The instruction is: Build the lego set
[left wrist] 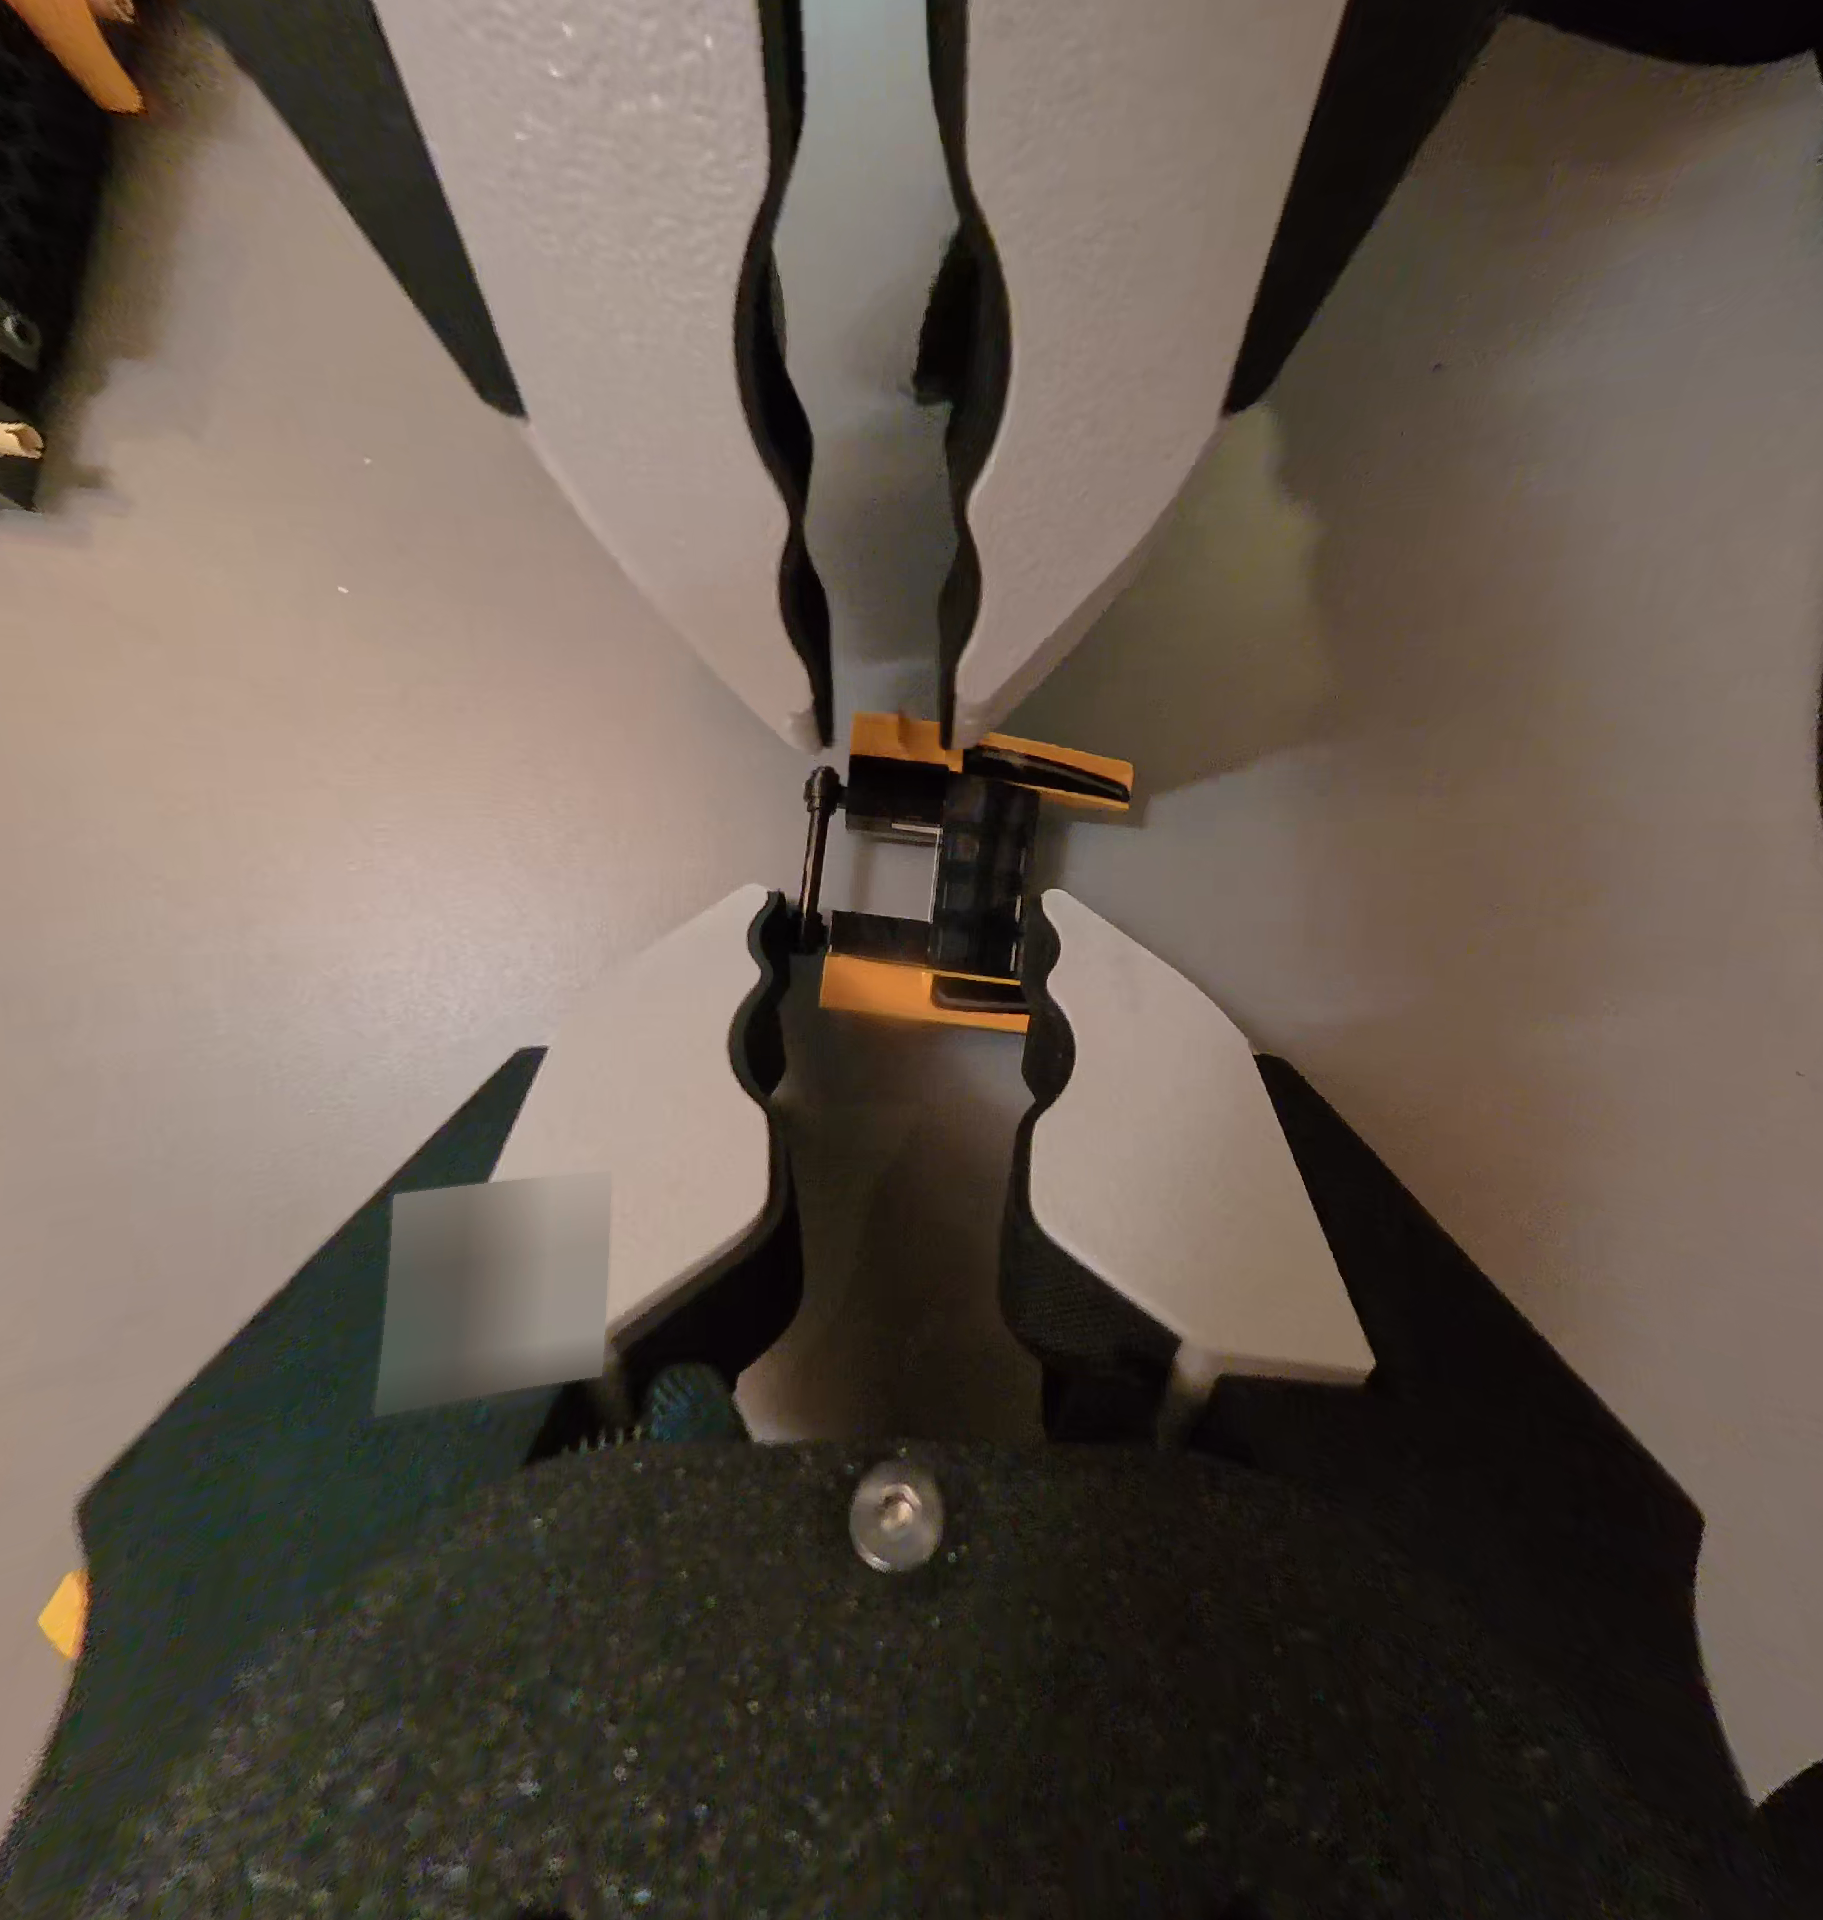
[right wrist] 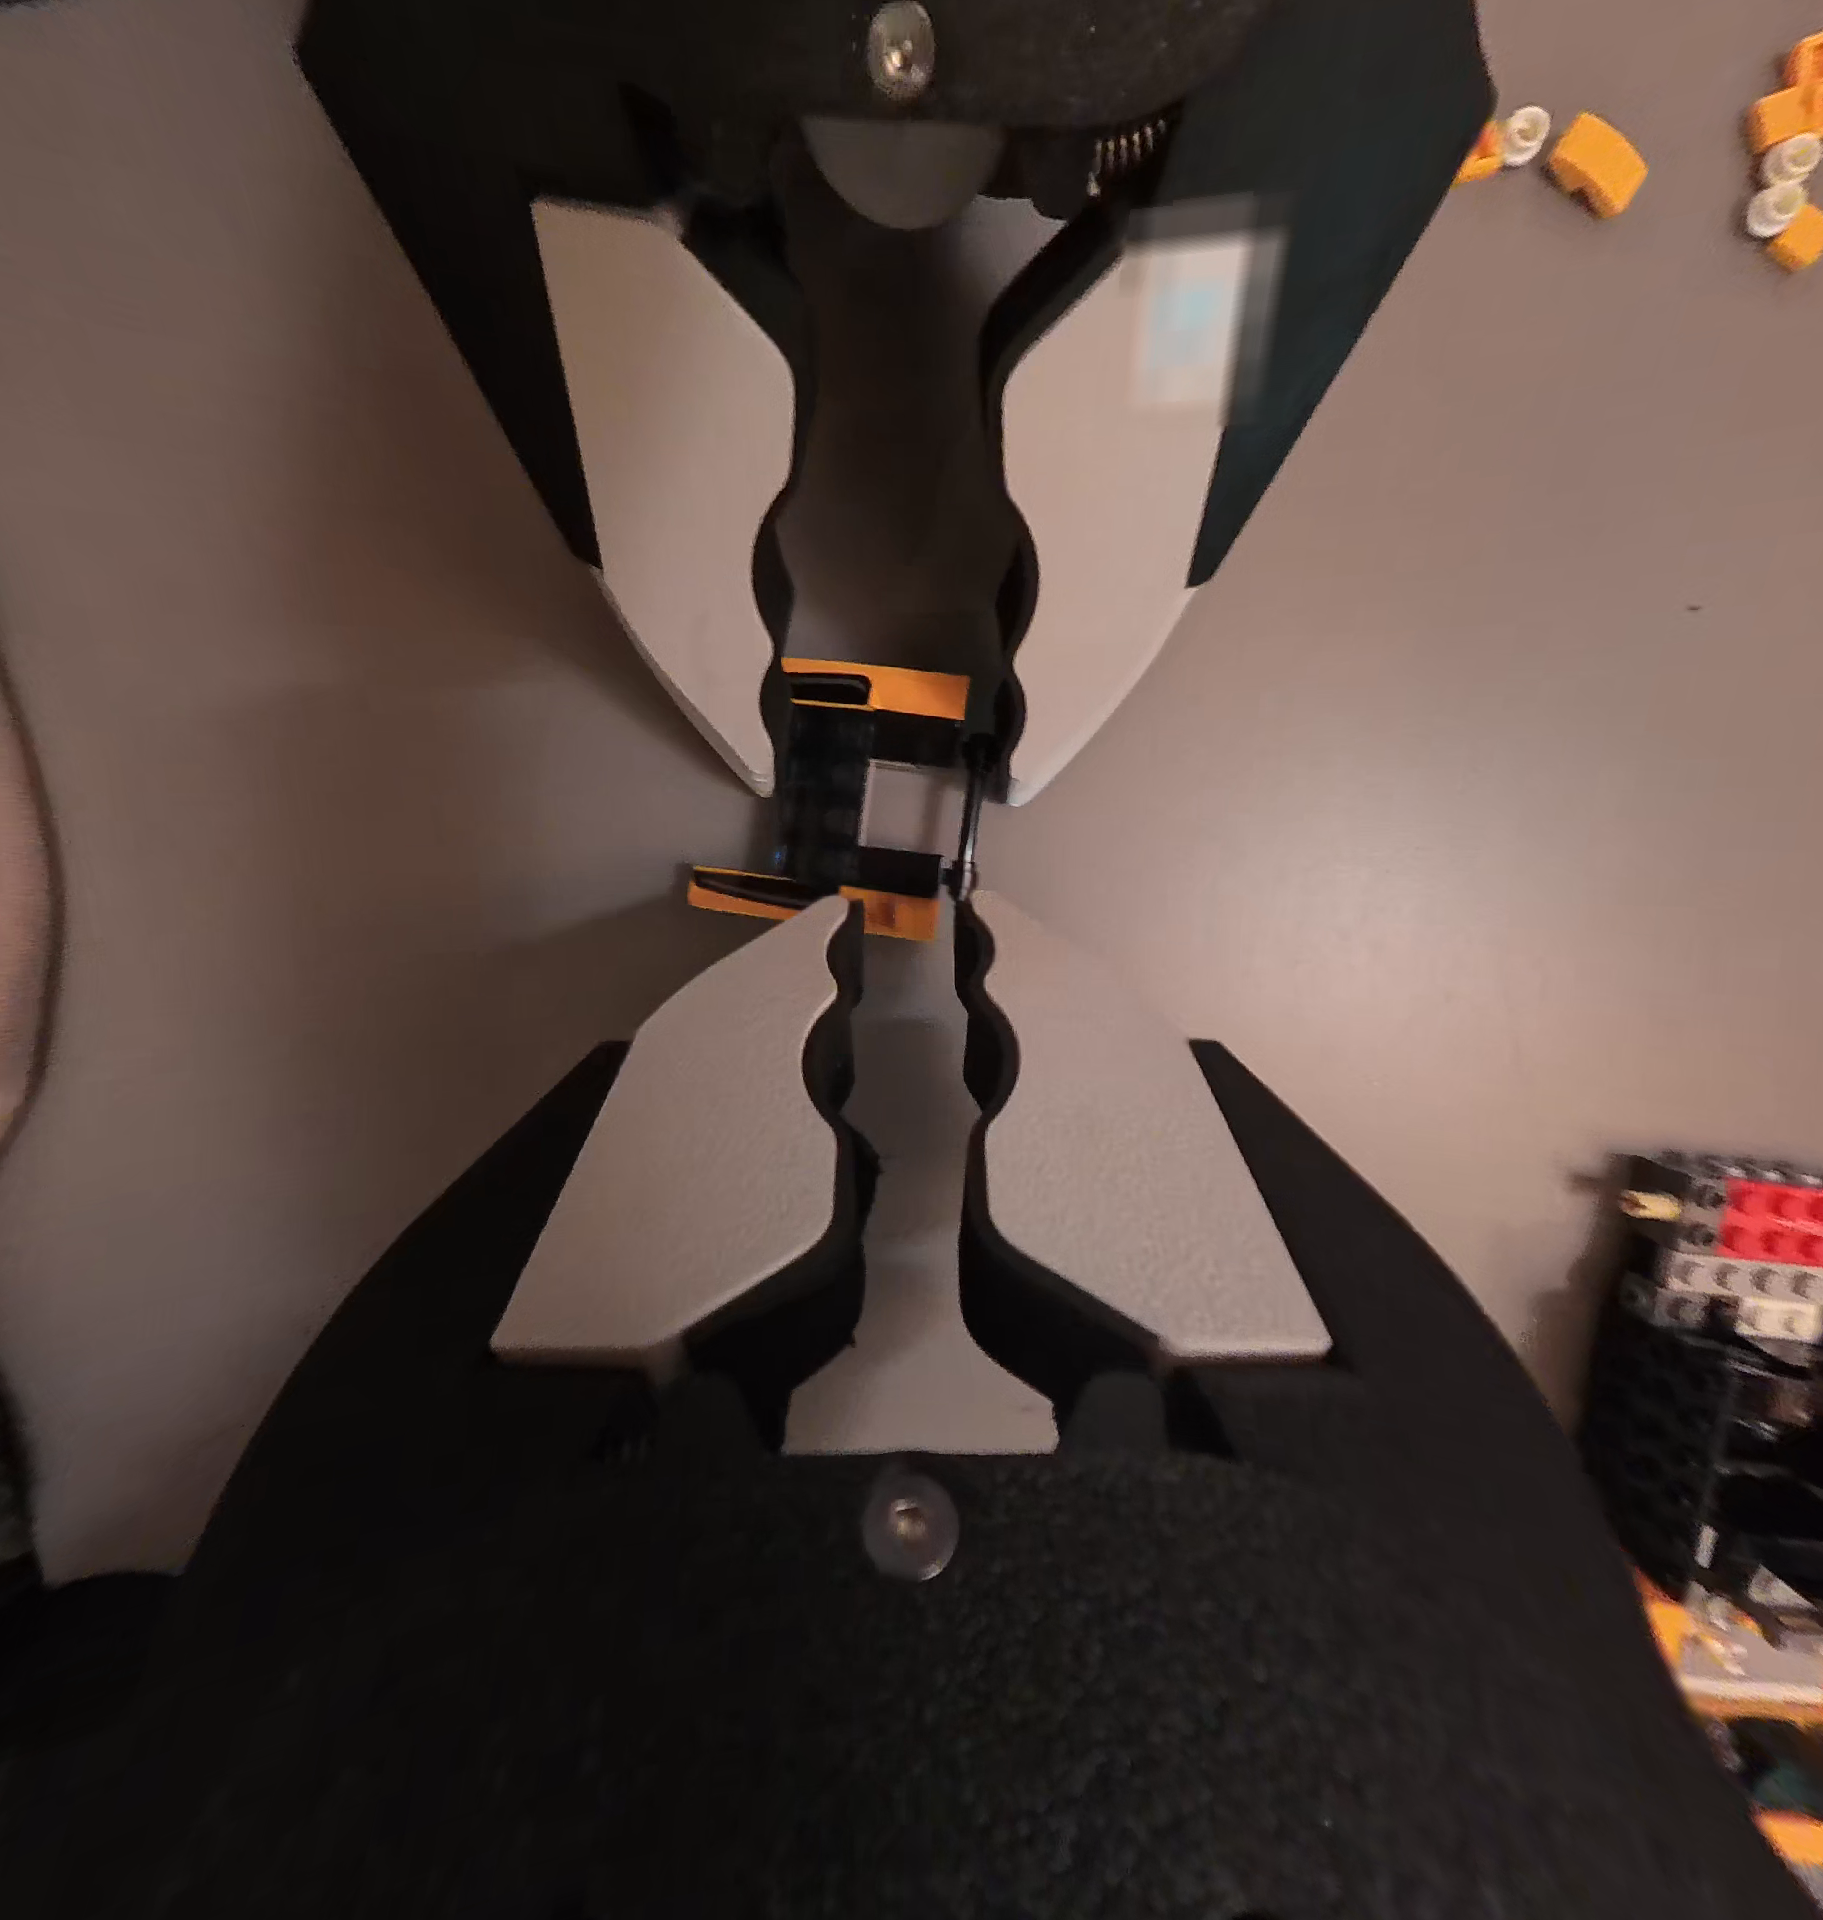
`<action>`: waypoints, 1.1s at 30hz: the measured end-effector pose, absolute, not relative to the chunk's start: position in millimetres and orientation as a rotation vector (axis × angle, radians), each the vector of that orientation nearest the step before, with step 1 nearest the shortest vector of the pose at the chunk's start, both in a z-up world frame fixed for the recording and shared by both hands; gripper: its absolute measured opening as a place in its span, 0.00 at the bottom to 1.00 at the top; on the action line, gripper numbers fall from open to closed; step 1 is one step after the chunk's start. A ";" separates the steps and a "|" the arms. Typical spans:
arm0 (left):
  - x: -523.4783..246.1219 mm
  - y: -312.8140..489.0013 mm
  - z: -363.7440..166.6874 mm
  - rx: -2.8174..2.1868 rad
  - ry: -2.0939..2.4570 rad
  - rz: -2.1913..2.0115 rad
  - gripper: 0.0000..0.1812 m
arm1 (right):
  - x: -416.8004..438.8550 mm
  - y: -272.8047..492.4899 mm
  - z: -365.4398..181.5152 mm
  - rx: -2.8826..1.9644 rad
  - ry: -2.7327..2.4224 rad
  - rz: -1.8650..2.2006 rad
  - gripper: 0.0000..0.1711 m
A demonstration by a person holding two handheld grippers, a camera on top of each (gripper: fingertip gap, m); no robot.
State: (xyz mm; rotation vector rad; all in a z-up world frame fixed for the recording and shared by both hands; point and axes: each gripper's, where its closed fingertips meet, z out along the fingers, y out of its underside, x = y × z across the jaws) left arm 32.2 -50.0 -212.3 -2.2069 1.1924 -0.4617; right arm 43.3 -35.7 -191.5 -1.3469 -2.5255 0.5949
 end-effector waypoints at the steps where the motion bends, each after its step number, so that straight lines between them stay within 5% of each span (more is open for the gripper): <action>1: 32.2 -50.0 -212.4 -2.206 1.193 -0.461 0.23 | 42.5 -34.0 -191.3 -1.335 -2.511 0.583 0.09; 23: 32.9 -52.0 -212.3 -2.210 1.193 -0.468 0.23 | 34.0 -16.2 -191.9 -1.390 -2.394 0.597 0.08; 33: 33.3 -50.0 -212.1 -2.243 1.145 -0.459 0.23 | 46.7 -39.4 -194.5 -1.521 -2.180 0.791 0.28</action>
